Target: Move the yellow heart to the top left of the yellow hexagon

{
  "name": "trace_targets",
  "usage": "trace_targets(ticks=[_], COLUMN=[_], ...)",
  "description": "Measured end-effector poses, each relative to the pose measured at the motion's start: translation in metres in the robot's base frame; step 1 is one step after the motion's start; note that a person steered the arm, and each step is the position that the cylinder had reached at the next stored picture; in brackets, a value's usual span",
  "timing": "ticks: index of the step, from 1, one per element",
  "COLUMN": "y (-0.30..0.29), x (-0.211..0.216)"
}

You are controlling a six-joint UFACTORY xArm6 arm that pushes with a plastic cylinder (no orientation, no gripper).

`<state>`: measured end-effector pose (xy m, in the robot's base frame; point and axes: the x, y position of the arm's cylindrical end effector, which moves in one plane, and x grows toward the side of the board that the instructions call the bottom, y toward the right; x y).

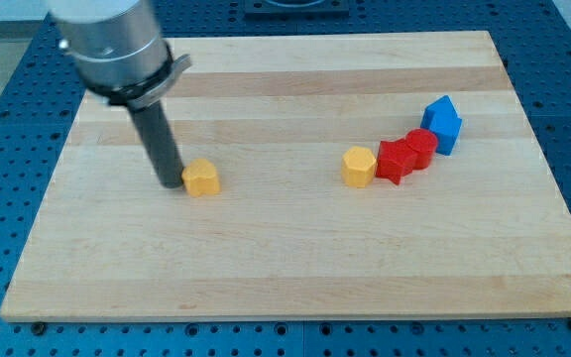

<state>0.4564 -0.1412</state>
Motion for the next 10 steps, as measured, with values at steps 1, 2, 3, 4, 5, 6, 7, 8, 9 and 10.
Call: trace_targets(ticks=[1,2,3,4,5,6,7,8,9,10], y=[-0.007,-0.017,0.001,0.049,0.096,0.105,0.100,0.101,0.126,0.164], x=[0.006,0.020,0.021,0.006,-0.006,-0.004,0.023,0.045,0.045,0.045])
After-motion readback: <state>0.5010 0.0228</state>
